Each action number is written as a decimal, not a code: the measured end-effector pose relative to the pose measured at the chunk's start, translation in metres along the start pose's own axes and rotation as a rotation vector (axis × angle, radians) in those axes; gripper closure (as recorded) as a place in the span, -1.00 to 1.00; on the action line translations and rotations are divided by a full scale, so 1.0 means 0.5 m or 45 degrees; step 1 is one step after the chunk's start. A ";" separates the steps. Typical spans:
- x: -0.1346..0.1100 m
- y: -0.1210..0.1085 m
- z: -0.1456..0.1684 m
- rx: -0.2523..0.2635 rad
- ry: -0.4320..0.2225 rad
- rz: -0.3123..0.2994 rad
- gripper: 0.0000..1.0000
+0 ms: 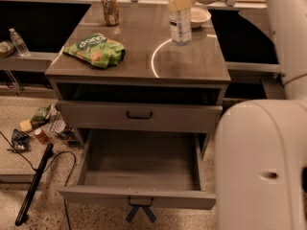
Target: Place blue plastic bottle into middle drawer
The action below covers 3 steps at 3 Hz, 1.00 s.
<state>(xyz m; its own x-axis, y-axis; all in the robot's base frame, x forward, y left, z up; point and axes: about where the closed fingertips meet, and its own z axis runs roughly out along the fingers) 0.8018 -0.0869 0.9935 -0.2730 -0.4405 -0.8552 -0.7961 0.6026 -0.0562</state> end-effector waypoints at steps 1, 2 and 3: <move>-0.003 -0.025 -0.185 0.197 -0.010 0.116 1.00; -0.076 0.034 -0.448 0.429 -0.223 0.190 1.00; -0.189 0.200 -0.582 0.455 -0.458 0.144 1.00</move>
Offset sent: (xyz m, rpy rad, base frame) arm -0.2760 -0.0262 -0.0811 0.1122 0.1905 -0.3890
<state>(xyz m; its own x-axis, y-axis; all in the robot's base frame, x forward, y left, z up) 0.5910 -0.1788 1.2187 -0.0940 -0.1406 -0.9856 -0.5210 0.8506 -0.0716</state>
